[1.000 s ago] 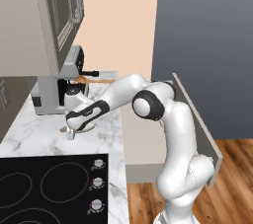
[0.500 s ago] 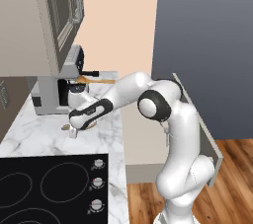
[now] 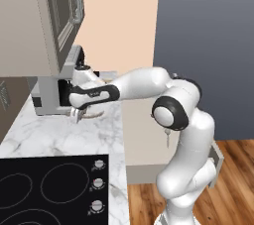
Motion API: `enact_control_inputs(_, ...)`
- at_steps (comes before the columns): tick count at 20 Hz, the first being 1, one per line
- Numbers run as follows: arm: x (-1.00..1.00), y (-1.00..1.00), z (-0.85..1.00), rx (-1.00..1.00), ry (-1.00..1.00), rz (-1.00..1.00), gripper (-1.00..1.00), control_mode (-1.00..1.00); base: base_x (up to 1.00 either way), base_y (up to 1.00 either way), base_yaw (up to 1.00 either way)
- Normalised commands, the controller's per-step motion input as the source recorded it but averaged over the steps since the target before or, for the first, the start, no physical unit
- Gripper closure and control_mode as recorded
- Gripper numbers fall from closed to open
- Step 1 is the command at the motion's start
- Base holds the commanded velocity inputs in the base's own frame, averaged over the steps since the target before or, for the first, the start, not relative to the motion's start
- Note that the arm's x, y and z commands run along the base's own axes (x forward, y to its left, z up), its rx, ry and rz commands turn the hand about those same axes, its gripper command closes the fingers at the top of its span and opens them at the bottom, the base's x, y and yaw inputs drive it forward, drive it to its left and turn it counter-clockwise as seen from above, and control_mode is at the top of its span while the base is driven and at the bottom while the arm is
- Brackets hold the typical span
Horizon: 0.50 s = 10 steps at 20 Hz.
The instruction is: Organize the utensils by type. Pick up the wooden spoons from the counter and place them in the open cabinet. Then pick up the metallic utensils from the counter and place them in the open drawer.
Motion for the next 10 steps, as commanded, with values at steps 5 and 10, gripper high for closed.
enact_control_inputs(5, -0.03, -0.49, 0.52, -0.03, 0.03, -0.30, 1.00, -1.00, 0.00, 0.00, 0.00)
enact_control_inputs(10, -0.09, -0.65, 0.23, -0.14, -0.11, -0.41, 1.00, -1.00, 0.00, 0.00, 0.00)
